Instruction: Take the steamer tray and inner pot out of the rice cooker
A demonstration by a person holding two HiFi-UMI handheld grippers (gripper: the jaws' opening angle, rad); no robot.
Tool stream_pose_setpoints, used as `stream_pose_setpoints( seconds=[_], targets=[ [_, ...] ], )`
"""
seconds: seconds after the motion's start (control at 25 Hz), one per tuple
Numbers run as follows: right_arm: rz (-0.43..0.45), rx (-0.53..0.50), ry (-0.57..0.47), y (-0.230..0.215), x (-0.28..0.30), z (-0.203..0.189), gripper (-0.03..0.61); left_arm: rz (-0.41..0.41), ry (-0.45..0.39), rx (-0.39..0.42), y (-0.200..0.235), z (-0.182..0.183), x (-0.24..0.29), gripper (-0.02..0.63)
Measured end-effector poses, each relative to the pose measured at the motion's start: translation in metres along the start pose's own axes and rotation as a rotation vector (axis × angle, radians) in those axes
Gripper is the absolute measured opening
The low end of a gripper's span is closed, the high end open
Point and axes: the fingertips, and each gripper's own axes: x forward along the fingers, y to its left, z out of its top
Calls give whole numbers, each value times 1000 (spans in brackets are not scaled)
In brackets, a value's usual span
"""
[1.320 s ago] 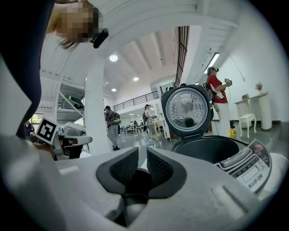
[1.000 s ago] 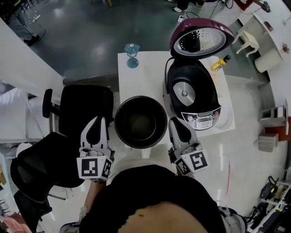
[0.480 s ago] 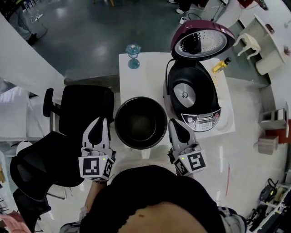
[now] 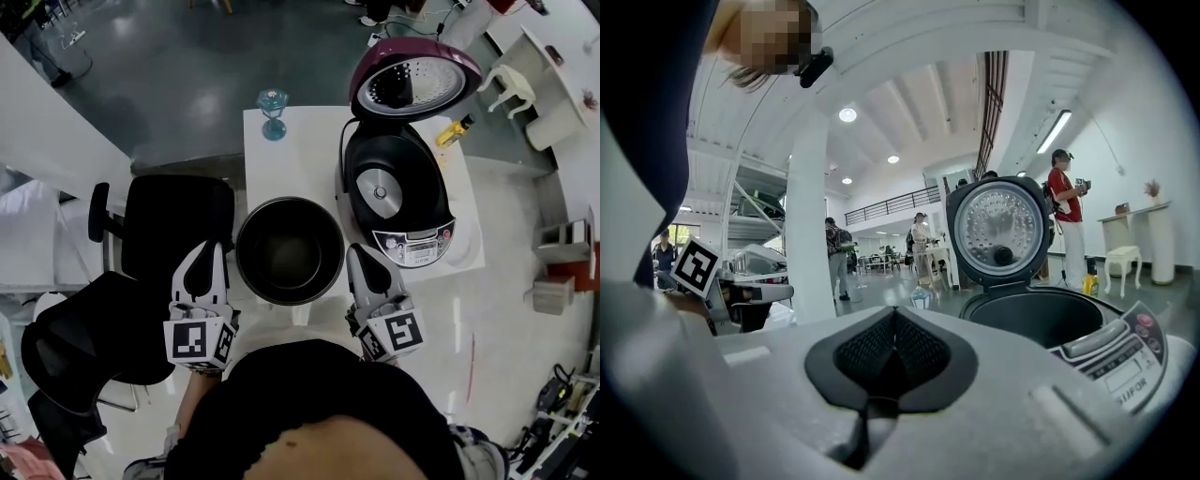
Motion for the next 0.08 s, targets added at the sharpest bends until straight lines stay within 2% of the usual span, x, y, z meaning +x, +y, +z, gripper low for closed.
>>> stream_pose_setpoints(
  seconds=[0.08],
  targets=[
    [-5,1,6,0,0,-1,8,4,8,-10,1,-3,0,23]
  ],
)
